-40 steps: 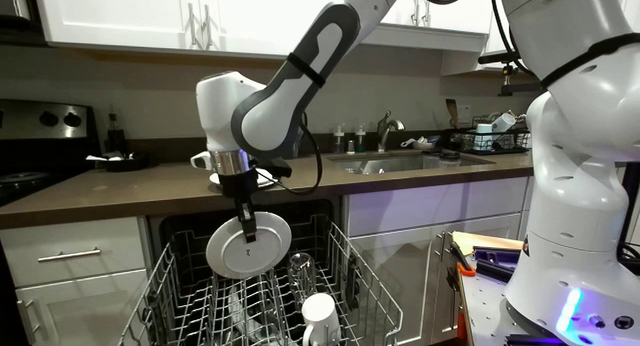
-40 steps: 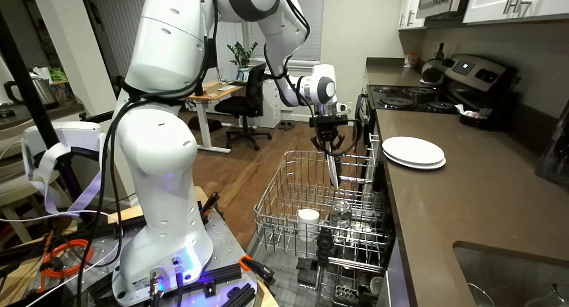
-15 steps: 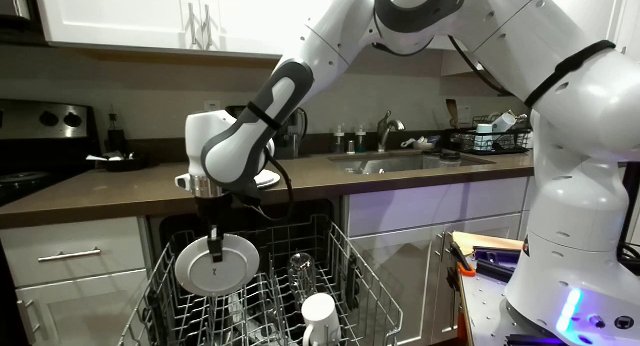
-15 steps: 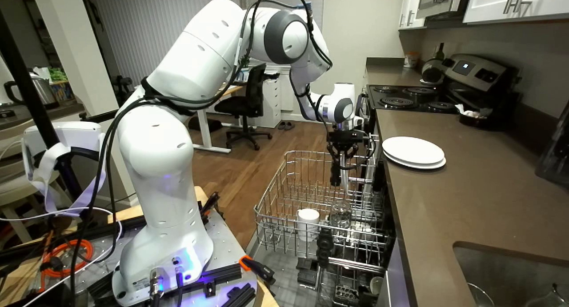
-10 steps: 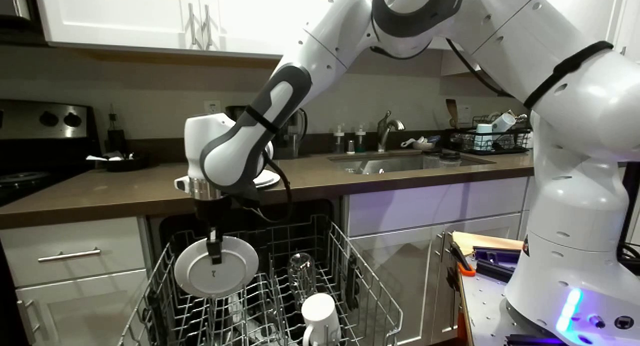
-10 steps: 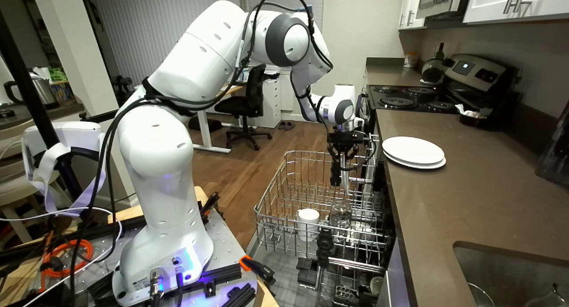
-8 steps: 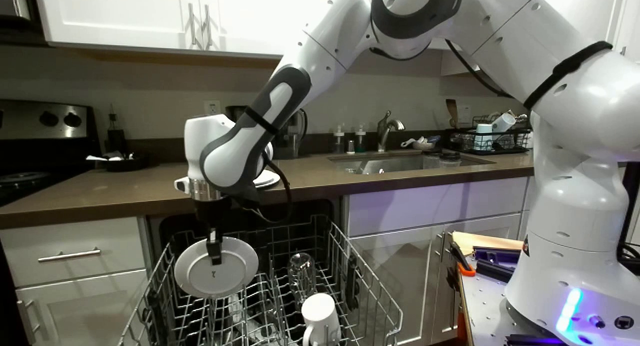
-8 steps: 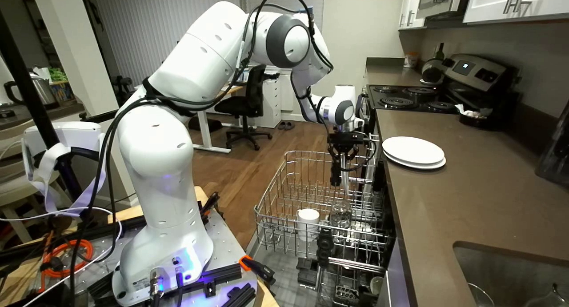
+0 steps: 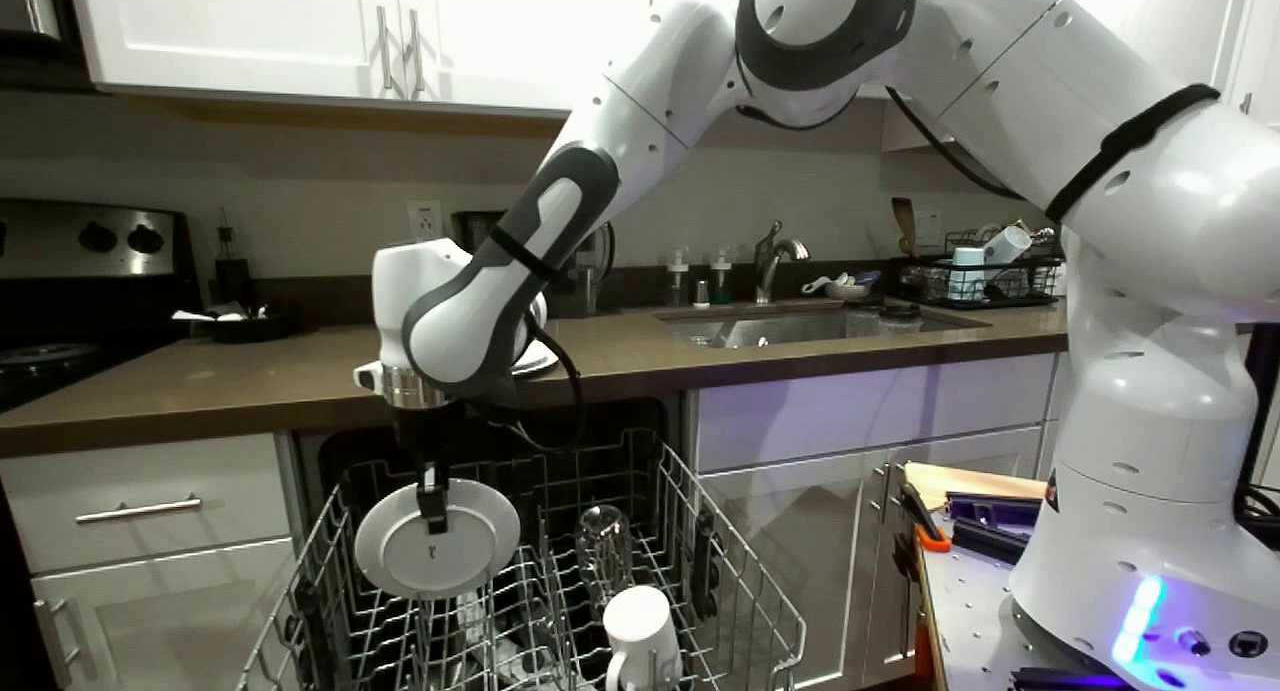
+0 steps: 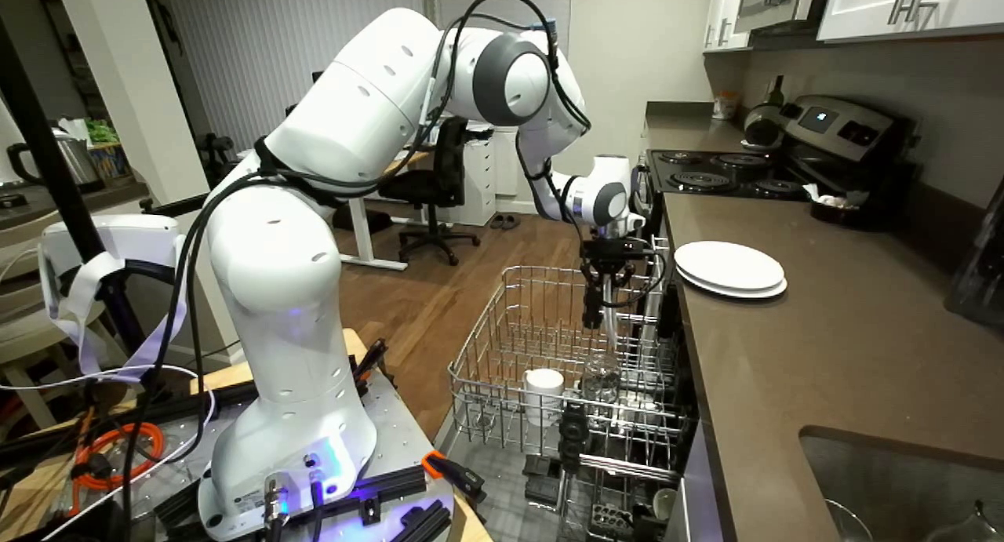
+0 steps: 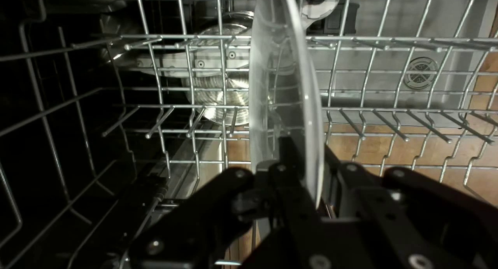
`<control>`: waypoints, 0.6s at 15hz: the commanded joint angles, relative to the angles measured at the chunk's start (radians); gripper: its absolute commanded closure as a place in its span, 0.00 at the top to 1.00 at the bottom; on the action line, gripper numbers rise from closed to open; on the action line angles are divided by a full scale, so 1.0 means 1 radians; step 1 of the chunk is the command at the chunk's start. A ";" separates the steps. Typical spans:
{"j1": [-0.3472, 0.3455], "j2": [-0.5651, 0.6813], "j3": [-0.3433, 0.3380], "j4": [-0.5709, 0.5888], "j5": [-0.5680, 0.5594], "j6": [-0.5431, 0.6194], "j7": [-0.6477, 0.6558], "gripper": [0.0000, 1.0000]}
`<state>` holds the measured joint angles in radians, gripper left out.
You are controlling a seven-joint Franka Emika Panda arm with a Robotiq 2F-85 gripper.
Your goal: Move the plate forward on the dishwasher rack
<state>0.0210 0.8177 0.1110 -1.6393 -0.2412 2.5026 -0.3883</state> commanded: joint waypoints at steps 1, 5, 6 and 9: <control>-0.012 0.019 0.008 0.025 0.026 -0.021 -0.017 0.09; -0.010 0.043 0.006 0.050 0.027 -0.035 -0.014 0.09; -0.010 0.049 0.005 0.057 0.027 -0.040 -0.013 0.09; -0.004 0.065 -0.003 0.075 0.025 -0.060 -0.002 0.09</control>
<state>0.0175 0.8605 0.1093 -1.5931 -0.2403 2.4930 -0.3883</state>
